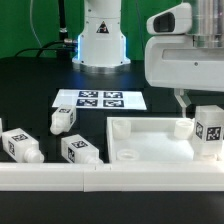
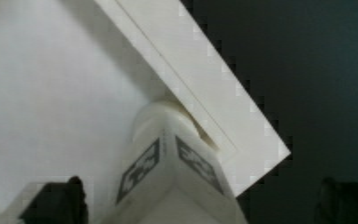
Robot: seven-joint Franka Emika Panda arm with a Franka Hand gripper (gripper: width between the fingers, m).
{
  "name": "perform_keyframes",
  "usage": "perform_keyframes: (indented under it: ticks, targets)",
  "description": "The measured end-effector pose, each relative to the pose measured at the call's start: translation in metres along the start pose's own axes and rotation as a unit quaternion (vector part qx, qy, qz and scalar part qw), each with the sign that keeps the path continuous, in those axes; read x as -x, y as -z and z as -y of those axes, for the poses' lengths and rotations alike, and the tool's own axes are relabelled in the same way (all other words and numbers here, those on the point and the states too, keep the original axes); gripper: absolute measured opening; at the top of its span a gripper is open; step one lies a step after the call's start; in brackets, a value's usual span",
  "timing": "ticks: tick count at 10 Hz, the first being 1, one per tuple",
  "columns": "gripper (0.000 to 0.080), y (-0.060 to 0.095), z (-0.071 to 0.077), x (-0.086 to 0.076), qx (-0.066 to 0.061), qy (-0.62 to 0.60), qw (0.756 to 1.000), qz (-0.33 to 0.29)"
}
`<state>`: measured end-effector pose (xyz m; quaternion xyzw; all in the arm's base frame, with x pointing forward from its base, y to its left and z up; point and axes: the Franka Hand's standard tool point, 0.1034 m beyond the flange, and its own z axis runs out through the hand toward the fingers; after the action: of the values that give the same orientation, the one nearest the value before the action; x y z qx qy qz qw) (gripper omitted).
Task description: Assemble one leg
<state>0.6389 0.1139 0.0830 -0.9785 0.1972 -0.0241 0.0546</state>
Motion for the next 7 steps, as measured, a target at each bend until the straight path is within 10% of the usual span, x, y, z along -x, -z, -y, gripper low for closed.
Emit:
perform_keyframes:
  ticks: [5, 7]
  targets:
    - [0.0560, -0.0031, 0.0015, -0.0024, 0.003, 0.064, 0.998, -0.012]
    - [0.0296, -0.0035, -0.0007, -0.0029, 0.002, -0.010, 1.000, -0.012]
